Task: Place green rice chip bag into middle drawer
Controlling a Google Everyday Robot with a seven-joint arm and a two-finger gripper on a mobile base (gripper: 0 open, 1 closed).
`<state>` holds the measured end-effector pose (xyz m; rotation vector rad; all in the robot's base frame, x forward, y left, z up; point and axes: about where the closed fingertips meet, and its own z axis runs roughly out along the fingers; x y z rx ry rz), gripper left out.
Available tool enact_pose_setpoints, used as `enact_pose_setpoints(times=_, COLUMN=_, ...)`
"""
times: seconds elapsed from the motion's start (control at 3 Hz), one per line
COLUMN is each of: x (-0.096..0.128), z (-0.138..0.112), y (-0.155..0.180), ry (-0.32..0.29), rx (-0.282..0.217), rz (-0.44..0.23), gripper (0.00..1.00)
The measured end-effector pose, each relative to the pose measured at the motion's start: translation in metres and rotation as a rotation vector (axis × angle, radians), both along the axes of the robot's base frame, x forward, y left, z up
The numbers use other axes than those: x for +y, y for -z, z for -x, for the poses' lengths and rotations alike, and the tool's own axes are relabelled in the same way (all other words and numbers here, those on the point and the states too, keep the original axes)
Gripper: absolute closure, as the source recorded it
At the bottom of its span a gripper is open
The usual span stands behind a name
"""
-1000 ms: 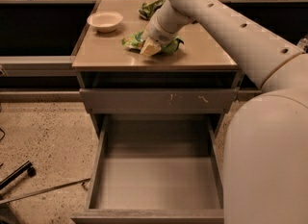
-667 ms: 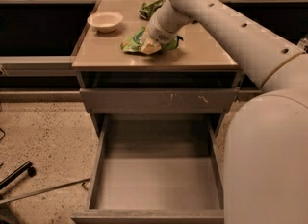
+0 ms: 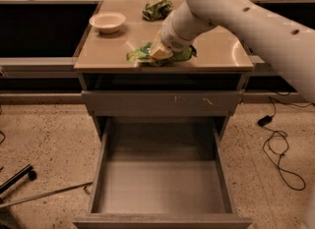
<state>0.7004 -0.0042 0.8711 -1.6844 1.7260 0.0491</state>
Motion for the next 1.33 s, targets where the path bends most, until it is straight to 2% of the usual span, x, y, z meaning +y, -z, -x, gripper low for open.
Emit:
enact_pose_setpoints(times=0.33, x=-0.008, z=0.055, y=0.0, ry=0.024, rx=0.015, rz=-0.044, gripper=1.0)
enact_pose_setpoints(times=0.67, x=-0.011, z=0.097, y=0.006, ry=0.024, rx=0.028, rz=-0.061, gripper=1.0)
enact_pose_setpoints(times=1.33, x=-0.003, z=0.158, y=0.019, ry=0.013, rx=0.053, rz=-0.143, gripper=1.0)
